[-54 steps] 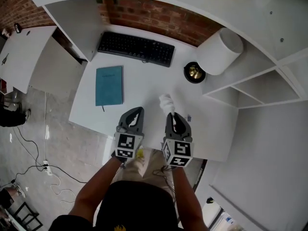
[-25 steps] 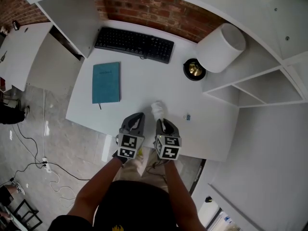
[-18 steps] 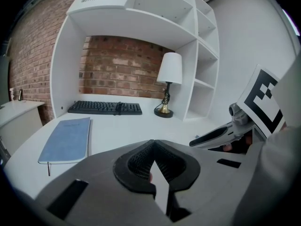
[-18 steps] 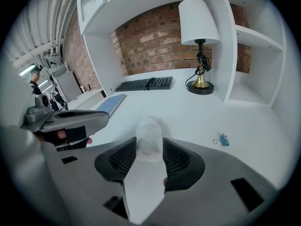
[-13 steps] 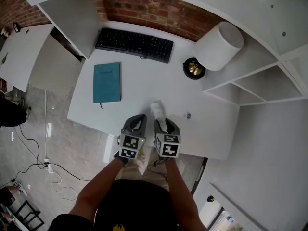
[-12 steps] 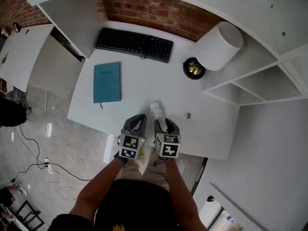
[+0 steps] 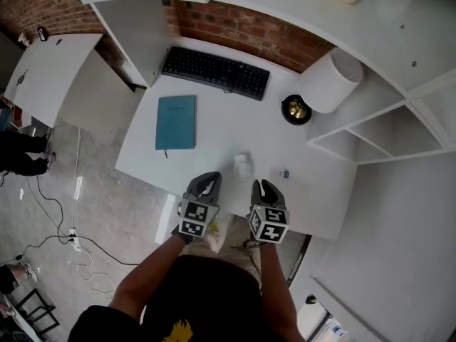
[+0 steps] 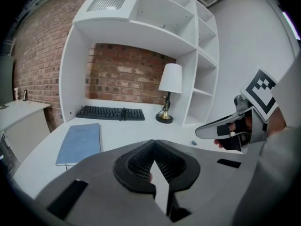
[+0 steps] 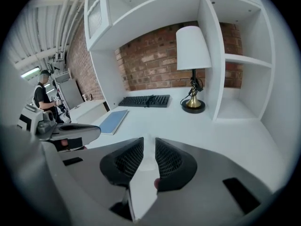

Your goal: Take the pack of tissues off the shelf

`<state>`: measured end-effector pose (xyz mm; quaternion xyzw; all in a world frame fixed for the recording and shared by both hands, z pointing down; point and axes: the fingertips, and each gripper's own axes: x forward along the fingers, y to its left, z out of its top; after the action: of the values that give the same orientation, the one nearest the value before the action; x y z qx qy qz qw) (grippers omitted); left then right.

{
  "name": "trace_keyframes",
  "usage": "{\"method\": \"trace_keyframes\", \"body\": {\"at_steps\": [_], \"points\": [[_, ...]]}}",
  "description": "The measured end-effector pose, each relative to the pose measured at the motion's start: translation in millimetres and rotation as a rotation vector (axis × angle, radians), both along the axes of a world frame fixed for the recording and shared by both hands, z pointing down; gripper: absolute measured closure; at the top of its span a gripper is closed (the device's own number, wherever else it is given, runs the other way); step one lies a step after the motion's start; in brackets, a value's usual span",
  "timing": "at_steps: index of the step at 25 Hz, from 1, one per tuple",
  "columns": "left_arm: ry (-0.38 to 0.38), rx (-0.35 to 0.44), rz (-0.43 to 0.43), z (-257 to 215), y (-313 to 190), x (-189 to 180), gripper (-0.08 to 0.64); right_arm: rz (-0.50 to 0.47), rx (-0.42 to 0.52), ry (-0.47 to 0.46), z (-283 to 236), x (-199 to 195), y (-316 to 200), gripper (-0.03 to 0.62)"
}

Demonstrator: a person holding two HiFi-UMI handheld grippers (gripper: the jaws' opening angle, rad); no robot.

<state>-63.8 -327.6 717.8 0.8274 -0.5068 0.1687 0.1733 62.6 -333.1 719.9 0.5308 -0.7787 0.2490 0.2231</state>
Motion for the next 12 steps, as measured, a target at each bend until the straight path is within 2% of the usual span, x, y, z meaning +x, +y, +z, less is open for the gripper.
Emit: {"method": "trace_keyframes", "body": {"at_steps": [8, 12], "points": [[0.028, 0.107, -0.04, -69, 3, -18, 0.543, 0.021, 0.158, -0.003, -86, 19, 1, 0.581], [0.053, 0.154, -0.051, -104, 1, -19, 0.543, 0.014, 0.246, -0.011, -132, 18, -4, 0.591]]}}
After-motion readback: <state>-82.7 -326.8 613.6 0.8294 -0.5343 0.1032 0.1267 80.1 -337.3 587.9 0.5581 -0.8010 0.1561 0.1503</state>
